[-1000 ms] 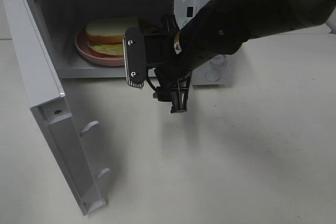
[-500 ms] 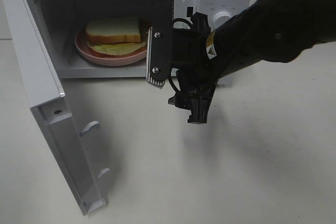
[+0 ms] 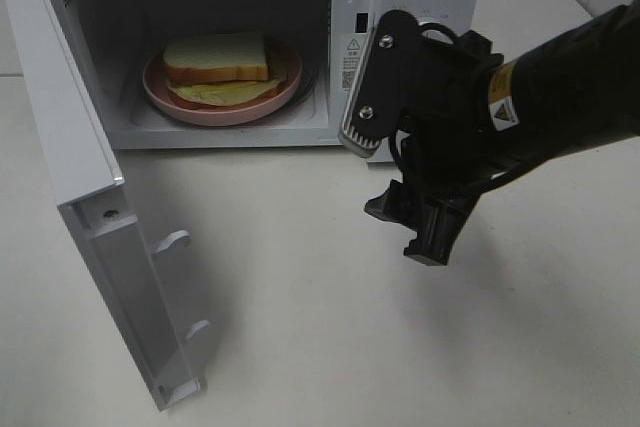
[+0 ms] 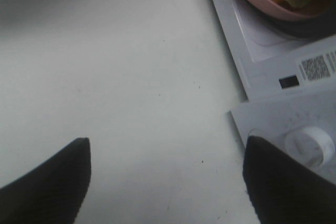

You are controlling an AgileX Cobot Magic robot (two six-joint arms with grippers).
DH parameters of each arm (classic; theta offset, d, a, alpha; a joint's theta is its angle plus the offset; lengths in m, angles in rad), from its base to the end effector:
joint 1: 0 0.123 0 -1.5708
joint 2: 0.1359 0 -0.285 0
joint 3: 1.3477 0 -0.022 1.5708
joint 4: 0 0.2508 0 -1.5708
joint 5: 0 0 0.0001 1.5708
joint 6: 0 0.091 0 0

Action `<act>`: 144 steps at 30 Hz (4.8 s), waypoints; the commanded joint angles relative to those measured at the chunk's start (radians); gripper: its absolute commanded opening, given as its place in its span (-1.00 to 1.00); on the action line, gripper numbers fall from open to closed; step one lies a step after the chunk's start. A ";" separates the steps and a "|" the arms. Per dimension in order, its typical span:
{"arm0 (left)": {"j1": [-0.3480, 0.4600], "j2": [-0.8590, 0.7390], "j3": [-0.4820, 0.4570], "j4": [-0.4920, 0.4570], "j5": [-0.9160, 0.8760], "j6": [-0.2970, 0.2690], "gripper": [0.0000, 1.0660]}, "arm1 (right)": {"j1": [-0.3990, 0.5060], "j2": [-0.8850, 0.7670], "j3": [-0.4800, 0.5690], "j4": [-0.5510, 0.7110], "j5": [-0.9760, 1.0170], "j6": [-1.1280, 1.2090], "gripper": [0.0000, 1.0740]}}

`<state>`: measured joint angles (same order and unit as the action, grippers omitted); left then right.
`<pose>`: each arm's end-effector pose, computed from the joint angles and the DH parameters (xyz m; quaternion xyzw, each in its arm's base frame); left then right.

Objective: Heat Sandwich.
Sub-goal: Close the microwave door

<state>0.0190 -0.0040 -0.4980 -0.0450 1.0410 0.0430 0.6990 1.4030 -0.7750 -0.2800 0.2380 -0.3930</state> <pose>-0.0044 -0.0036 0.2784 0.0108 0.8472 -0.0060 0.5311 0.2200 0.1771 0.2343 -0.5705 0.7224 -0.0235 0.3901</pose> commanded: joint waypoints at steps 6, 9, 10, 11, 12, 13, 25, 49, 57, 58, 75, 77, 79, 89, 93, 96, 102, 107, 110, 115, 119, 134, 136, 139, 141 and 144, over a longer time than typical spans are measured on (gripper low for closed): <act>-0.004 -0.028 0.002 -0.001 -0.002 -0.005 0.90 | 0.002 -0.169 0.031 0.046 0.231 0.333 0.42; -0.004 -0.028 0.002 -0.001 -0.002 -0.005 0.90 | 0.002 -0.227 0.031 0.079 0.349 0.444 0.42; -0.004 -0.028 0.002 -0.001 -0.002 -0.005 0.90 | 0.002 -0.244 0.031 0.089 0.396 0.473 0.42; -0.004 -0.028 0.002 -0.001 -0.002 -0.005 0.90 | 0.002 -0.256 0.031 0.098 0.443 0.493 0.42; -0.004 -0.028 0.002 -0.001 -0.002 -0.005 0.90 | 0.002 -0.271 0.031 0.113 0.491 0.510 0.42; -0.004 -0.028 0.002 -0.001 -0.002 -0.005 0.90 | 0.002 -0.296 0.031 0.126 0.572 0.521 0.42; -0.004 -0.028 0.002 -0.001 -0.002 -0.005 0.90 | 0.002 -0.450 0.031 0.159 0.803 0.521 0.42; -0.004 -0.028 0.002 -0.001 -0.002 -0.005 0.90 | -0.253 -1.053 0.037 0.154 0.928 0.521 0.42; -0.004 -0.028 0.002 -0.001 -0.002 -0.005 0.90 | -0.406 -1.183 0.088 0.154 0.903 0.520 0.42; -0.004 -0.028 0.002 -0.001 -0.002 -0.005 0.90 | -0.450 -1.225 0.119 0.154 0.889 0.520 0.42; -0.004 -0.028 0.002 -0.001 -0.002 -0.005 0.90 | -0.638 -1.436 0.269 0.160 0.799 0.510 0.42; -0.004 -0.028 0.002 -0.001 -0.002 -0.005 0.90 | -0.646 -1.433 0.269 0.163 0.799 0.502 0.42; -0.004 -0.028 0.002 -0.001 -0.002 -0.005 0.90 | -0.646 -1.433 0.269 0.168 0.799 0.499 0.42; -0.004 -0.025 0.002 -0.001 -0.002 -0.005 0.90 | -0.646 -1.433 0.269 0.166 0.799 0.502 0.42; -0.004 -0.025 0.002 -0.001 -0.002 -0.005 0.90 | -0.646 -1.433 0.269 0.166 0.799 0.502 0.42; -0.004 -0.025 0.002 -0.001 -0.002 -0.005 0.90 | -0.646 -1.433 0.269 0.166 0.799 0.502 0.42; -0.004 -0.025 0.002 -0.001 -0.002 -0.005 0.90 | -0.646 -1.433 0.269 0.166 0.799 0.502 0.42; -0.004 -0.025 0.002 -0.001 -0.002 -0.005 0.90 | -0.646 -1.433 0.269 0.166 0.799 0.502 0.42; -0.004 -0.025 0.002 -0.001 -0.002 -0.005 0.90 | -0.646 -1.433 0.269 0.166 0.799 0.502 0.42; -0.004 -0.025 0.002 -0.001 -0.002 -0.005 0.90 | -0.646 -1.433 0.269 0.166 0.799 0.502 0.42; -0.004 -0.025 0.002 -0.001 -0.002 -0.005 0.90 | -0.647 -1.433 0.269 0.166 0.799 0.502 0.42; -0.004 -0.019 -0.011 -0.009 -0.015 -0.005 0.90 | -0.647 -1.433 0.269 0.166 0.799 0.502 0.42; -0.004 -0.005 -0.026 -0.009 -0.022 -0.005 0.90 | -0.647 -1.433 0.269 0.166 0.799 0.502 0.42; -0.004 0.030 -0.032 -0.008 -0.037 -0.005 0.90 | -0.647 -1.433 0.269 0.165 0.799 0.502 0.42; -0.004 0.043 -0.032 -0.008 -0.045 -0.005 0.90 | -0.647 -1.433 0.269 0.165 0.799 0.502 0.42; -0.004 0.099 -0.032 -0.012 -0.094 -0.005 0.90 | -0.647 -1.433 0.269 0.165 0.799 0.502 0.42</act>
<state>0.0190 0.0650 -0.5220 -0.0510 0.9930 0.0430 0.0590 -0.0040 -0.5070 -0.1110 1.0410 0.1120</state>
